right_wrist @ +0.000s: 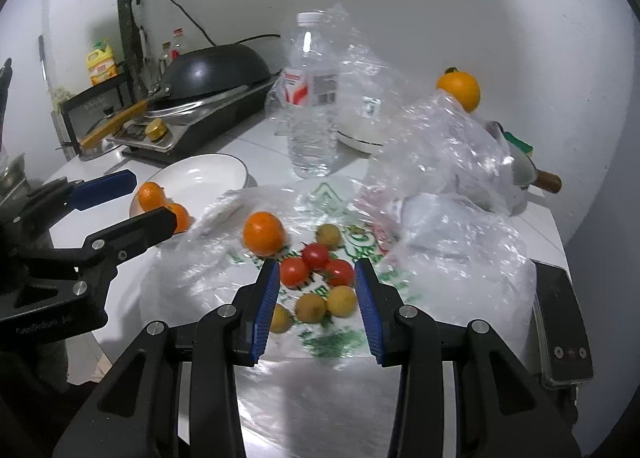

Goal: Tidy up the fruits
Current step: 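Move the right tool to the fruit bag and grasp a yellow-green fruit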

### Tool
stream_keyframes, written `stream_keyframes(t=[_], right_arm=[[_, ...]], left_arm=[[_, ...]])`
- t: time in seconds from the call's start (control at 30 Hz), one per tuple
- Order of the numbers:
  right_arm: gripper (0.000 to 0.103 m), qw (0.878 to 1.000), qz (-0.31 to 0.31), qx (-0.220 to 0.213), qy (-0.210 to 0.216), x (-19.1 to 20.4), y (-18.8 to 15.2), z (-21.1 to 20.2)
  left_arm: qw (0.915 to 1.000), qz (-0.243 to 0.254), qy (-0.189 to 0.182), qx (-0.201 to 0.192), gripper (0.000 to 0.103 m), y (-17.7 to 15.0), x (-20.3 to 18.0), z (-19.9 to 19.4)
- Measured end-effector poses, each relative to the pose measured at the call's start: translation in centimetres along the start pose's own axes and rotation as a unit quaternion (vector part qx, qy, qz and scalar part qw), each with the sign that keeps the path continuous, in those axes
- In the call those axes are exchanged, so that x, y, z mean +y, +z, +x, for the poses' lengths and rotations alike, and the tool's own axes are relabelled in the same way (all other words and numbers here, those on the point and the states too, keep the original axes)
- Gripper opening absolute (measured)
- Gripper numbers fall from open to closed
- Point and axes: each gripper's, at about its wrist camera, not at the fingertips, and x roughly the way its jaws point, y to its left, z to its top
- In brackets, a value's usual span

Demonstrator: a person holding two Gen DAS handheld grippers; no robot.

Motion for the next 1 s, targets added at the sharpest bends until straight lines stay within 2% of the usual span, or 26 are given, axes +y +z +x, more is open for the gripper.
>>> stream_keyframes(t=[0.47, 0.77, 0.9, 1.0], right_arm=[[0.041, 1.000, 0.008, 0.019, 0.003, -3.0, -1.5, 0.9], [0.038, 0.999, 0.016, 0.033, 0.021, -3.9, -2.2, 2.5], [0.036, 0.998, 0.020, 0.042, 0.032, -4.1, -2.2, 3.6], [0.036, 0.998, 0.025, 0.050, 0.043, -4.2, -2.1, 4.6]], left_arm=[[0.9976, 0.039, -0.005, 0.056, 0.069, -1.2, -4.0, 3.4], [0.9882, 0.101, -0.018, 0.114, 0.068, -2.9, -7.0, 6.5], [0.9844, 0.106, -0.023, 0.138, 0.052, -3.5, -7.3, 7.8], [0.9824, 0.110, -0.027, 0.149, 0.047, -3.8, -7.4, 8.3]])
